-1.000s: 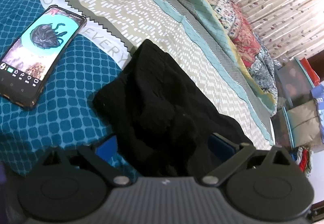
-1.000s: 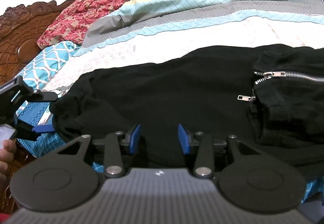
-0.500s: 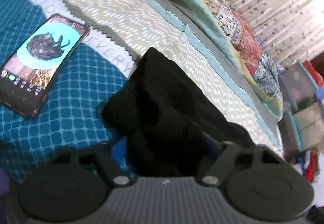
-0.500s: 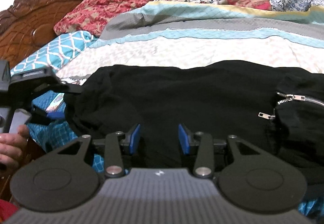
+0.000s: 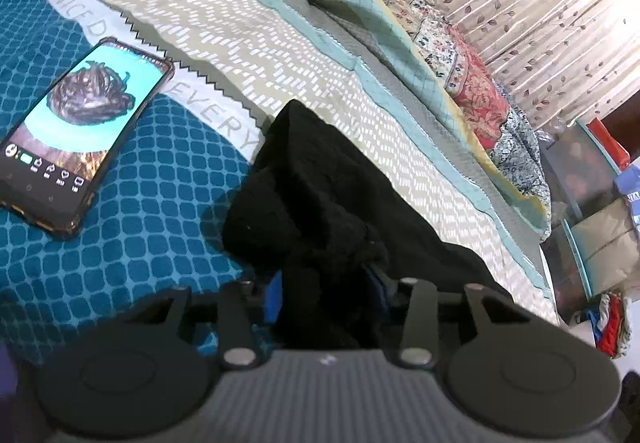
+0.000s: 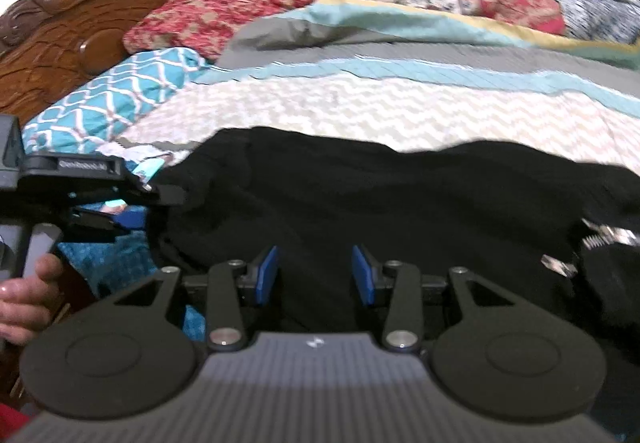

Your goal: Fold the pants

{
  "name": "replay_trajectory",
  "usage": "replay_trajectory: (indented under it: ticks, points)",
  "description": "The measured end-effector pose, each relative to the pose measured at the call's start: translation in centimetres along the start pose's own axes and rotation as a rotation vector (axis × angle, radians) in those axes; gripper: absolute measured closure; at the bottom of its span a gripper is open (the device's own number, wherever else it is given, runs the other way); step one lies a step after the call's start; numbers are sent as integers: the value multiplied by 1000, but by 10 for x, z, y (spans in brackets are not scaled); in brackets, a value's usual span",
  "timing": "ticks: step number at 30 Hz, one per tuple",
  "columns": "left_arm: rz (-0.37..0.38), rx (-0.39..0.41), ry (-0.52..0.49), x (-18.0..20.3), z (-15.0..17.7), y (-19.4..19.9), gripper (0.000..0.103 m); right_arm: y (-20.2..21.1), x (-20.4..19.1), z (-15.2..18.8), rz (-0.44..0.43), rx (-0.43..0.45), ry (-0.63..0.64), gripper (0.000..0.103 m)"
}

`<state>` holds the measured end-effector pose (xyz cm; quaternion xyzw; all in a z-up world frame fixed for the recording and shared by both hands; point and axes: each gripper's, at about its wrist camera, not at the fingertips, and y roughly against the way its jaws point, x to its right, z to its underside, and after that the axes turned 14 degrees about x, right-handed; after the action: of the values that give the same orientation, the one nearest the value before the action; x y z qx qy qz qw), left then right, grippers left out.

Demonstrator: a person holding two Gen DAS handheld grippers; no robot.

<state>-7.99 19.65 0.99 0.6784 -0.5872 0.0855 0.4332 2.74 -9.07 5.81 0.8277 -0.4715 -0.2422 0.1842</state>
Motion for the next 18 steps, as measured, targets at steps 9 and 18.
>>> replay_trajectory:
  ticks: [9,18]
  points:
    - [-26,1,-33,9,1,2,49,-40,-21,-7,-110,-65,3,71]
    - [-39,-17,-24,8,-1,-14,41,-59,-15,12,-95,-179,-77,70]
